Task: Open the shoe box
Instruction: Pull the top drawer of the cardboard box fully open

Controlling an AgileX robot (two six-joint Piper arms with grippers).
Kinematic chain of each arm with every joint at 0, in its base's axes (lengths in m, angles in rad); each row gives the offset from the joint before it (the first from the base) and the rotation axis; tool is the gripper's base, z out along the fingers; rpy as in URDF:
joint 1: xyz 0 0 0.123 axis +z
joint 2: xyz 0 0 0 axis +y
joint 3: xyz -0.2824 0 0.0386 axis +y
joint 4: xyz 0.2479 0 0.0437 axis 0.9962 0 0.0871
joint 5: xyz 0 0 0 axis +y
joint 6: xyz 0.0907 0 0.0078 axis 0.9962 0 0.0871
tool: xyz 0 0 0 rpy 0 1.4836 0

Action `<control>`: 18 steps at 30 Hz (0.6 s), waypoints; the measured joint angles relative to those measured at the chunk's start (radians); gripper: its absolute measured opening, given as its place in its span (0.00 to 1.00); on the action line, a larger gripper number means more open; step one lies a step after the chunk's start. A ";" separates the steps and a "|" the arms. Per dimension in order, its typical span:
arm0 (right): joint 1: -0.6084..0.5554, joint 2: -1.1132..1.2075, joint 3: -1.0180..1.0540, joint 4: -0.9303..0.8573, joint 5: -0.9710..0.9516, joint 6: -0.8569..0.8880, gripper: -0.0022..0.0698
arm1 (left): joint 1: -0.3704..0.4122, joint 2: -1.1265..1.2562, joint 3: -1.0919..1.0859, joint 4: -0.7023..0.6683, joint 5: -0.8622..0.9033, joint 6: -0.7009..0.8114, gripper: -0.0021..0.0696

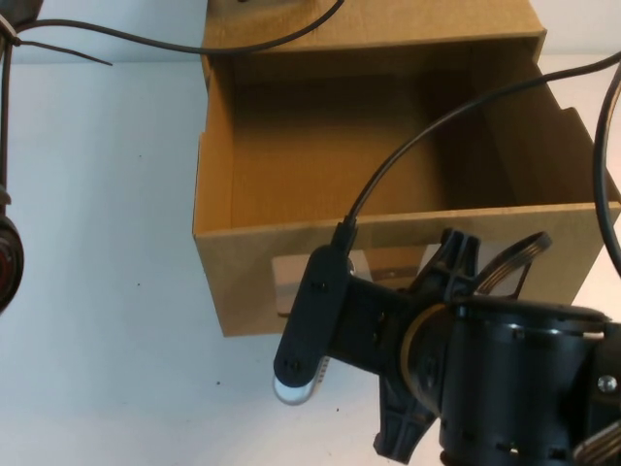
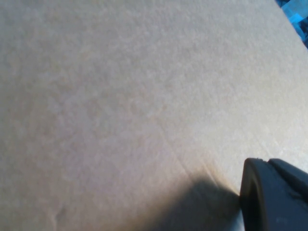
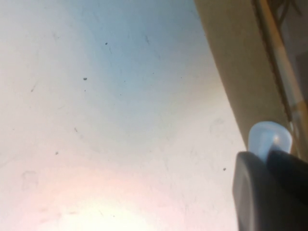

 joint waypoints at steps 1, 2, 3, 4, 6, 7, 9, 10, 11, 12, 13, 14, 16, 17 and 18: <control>0.000 0.000 0.000 0.004 0.003 0.000 0.05 | 0.000 0.000 0.000 0.000 0.000 0.000 0.02; 0.000 0.000 0.000 0.009 0.005 0.000 0.05 | 0.000 0.000 0.000 0.000 0.000 0.000 0.02; 0.000 0.000 0.000 0.014 0.008 0.000 0.05 | 0.000 0.000 0.000 0.000 0.000 0.000 0.02; 0.000 0.000 0.000 0.019 0.008 0.000 0.05 | 0.000 0.000 0.000 0.000 0.000 0.000 0.02; 0.000 -0.002 -0.001 0.026 0.008 0.000 0.07 | 0.000 0.000 0.000 0.000 0.000 0.000 0.02; 0.000 -0.002 -0.001 0.041 0.010 0.000 0.08 | 0.000 0.000 0.000 0.000 0.000 0.000 0.02; 0.004 -0.002 -0.001 0.077 0.015 0.000 0.09 | 0.000 0.000 0.000 0.000 -0.002 0.000 0.02; 0.004 -0.002 -0.001 0.090 0.015 0.000 0.11 | 0.000 0.000 0.000 0.000 -0.002 0.000 0.02; 0.004 -0.002 -0.001 0.099 0.018 0.000 0.12 | 0.000 0.000 0.000 0.000 -0.002 0.000 0.02; 0.004 -0.002 -0.001 0.109 0.021 0.000 0.14 | 0.000 0.000 0.000 0.000 -0.002 0.000 0.02; 0.004 -0.002 -0.001 0.121 0.028 0.000 0.18 | 0.000 0.000 0.000 0.000 -0.002 0.000 0.02; 0.004 -0.002 -0.001 0.135 0.033 0.000 0.22 | 0.000 0.000 0.000 0.000 -0.002 0.000 0.02; 0.004 -0.009 -0.001 0.167 0.037 0.000 0.32 | 0.000 0.000 0.000 0.000 -0.002 0.000 0.02; 0.004 -0.017 -0.001 0.187 0.039 0.000 0.36 | 0.000 -0.002 0.000 0.002 -0.004 0.000 0.02; 0.004 -0.028 -0.001 0.204 0.041 -0.002 0.39 | 0.000 -0.006 0.000 0.007 -0.004 0.002 0.02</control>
